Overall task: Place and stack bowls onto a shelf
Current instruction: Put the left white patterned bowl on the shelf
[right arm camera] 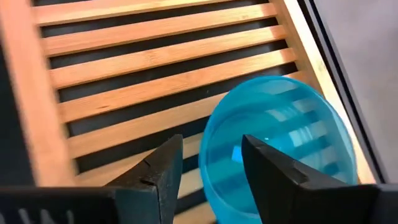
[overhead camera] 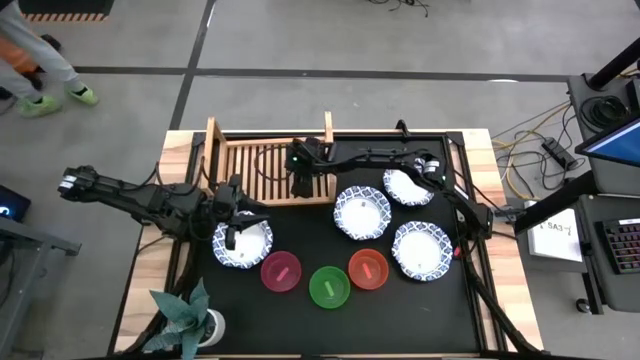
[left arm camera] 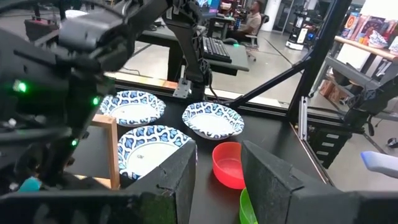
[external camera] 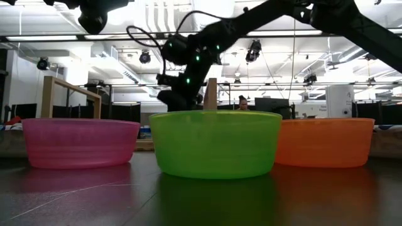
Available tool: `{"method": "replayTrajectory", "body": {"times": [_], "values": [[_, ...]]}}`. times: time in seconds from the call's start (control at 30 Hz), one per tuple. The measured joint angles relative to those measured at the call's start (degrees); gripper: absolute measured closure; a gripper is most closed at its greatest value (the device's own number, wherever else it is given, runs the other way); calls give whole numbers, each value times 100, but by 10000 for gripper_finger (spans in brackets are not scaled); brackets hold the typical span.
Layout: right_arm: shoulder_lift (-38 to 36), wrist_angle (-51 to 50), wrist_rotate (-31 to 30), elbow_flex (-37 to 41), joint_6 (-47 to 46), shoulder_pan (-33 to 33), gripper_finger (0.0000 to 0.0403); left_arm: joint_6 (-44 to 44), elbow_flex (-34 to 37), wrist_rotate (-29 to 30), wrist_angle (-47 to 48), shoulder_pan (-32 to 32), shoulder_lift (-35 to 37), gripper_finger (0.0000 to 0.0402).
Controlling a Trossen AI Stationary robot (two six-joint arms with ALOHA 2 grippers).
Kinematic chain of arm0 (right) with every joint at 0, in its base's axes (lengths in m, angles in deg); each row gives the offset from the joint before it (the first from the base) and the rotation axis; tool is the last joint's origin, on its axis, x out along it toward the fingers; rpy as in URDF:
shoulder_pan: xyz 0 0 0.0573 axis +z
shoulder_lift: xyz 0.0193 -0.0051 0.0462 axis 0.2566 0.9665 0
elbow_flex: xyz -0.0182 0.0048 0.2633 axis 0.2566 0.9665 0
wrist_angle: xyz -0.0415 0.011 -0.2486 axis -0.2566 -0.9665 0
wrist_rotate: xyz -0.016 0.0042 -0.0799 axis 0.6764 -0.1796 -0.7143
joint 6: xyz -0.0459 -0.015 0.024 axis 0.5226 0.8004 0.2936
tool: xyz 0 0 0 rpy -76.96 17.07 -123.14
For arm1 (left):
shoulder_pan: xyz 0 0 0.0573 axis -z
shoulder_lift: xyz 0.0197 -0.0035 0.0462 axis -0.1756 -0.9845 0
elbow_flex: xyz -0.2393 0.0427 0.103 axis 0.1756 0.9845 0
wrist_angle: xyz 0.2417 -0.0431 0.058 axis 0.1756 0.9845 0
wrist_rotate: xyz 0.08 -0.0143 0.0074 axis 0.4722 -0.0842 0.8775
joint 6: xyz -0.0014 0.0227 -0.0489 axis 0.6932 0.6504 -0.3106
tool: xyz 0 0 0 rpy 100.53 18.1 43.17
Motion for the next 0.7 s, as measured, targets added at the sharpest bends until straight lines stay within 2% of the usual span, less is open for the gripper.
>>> {"method": "replayTrajectory", "body": {"times": [0.17,0.33,0.5,0.7], "values": [[-232,-958,434,-472,-58,216,239,-2,0,-1,2,0,-110,290],[-914,-1333,541,-134,-55,760,249,-228,0,-2,4,0,-389,290],[-1988,-1092,284,880,-166,1378,262,-513,-3,-3,-24,-2,-649,290],[-3615,444,235,2941,-431,1955,271,-851,-134,-2,-74,-2,-897,290]]}}
